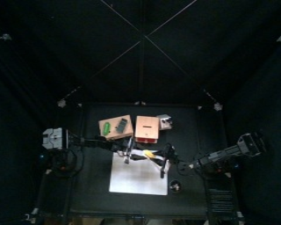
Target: Pull apart egg sushi
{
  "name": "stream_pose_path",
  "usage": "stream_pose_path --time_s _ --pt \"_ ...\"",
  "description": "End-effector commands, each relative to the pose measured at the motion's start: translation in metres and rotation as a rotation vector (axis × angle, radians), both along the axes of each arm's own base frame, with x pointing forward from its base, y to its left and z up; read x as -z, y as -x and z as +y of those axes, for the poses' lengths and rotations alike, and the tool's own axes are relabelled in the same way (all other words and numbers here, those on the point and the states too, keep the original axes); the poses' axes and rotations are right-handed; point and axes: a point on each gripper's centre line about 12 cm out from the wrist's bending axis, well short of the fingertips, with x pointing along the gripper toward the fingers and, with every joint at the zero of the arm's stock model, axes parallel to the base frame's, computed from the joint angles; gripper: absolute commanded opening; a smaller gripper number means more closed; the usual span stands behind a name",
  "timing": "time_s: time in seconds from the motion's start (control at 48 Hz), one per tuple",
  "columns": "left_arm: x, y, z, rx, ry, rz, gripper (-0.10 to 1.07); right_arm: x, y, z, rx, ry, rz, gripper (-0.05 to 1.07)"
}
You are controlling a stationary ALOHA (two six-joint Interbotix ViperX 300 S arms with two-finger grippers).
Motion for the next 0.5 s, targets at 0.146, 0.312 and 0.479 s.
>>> stream_pose_path --time_s 0.146,0.312,0.479 --pt "-0.0147 0.0013 0.0031 -0.010 -0.005 -0.045 0.60 -0.0076 0.0037 -0.0021 0.013 -0.019 -0.024 0.33" --pt "-0.0156 0.0024 0.0035 -0.011 -0.005 -0.046 0.60 -0.0068 0.0041 -0.0022 0.015 -0.024 -0.021 0.34" --pt "-0.0151 0.0027 0.0034 -0.011 -0.005 -0.045 0.60 -0.0066 0.0046 -0.0024 0.020 -0.032 -0.019 0.33"
